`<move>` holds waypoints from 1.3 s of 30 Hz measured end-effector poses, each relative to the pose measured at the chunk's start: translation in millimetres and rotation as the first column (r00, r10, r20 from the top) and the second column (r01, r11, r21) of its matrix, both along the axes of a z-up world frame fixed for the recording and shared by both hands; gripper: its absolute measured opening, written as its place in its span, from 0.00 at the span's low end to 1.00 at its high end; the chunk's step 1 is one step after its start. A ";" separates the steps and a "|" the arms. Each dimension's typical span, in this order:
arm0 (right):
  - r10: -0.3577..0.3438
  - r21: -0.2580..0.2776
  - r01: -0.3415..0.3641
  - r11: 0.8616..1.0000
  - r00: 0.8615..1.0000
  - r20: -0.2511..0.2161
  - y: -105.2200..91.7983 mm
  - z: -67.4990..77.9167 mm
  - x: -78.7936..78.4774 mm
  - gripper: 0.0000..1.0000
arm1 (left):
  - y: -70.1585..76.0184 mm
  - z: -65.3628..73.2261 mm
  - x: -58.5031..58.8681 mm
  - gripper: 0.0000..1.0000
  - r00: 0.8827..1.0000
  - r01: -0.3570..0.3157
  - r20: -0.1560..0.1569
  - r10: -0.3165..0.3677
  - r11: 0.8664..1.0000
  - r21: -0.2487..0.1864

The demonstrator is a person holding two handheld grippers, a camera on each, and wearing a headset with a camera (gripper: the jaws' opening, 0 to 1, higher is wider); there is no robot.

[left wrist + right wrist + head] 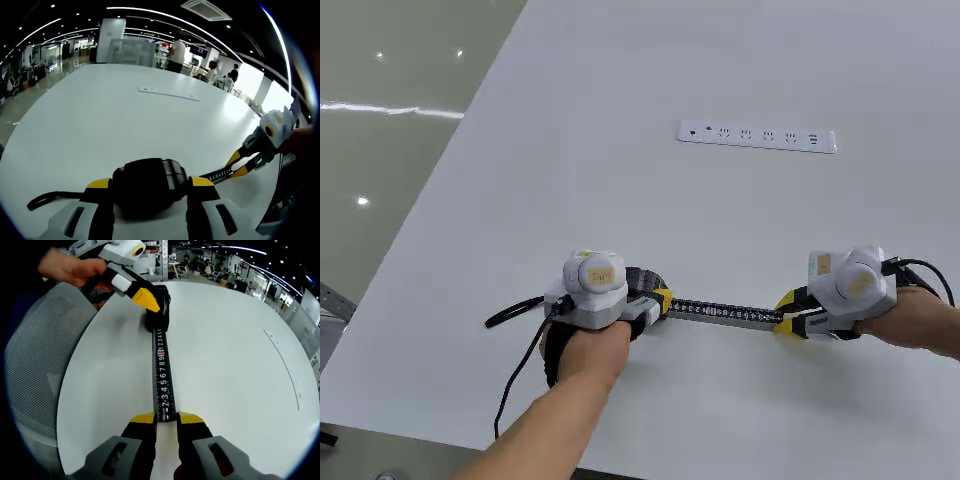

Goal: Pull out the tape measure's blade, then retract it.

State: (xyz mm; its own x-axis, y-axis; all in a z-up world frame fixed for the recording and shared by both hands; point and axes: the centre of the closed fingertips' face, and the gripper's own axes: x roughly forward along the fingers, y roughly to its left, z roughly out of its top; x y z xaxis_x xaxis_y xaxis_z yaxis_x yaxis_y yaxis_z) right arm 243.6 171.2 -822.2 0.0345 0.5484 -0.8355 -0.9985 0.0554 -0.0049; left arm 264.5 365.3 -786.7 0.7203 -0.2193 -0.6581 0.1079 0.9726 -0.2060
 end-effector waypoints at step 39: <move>0.033 0.028 -0.032 0.999 0.999 -0.013 53.3 -4.3 5.7 0.12 | 1.0 -0.5 -0.1 0.54 1.000 0.006 0.000 -0.006 1.000 -0.018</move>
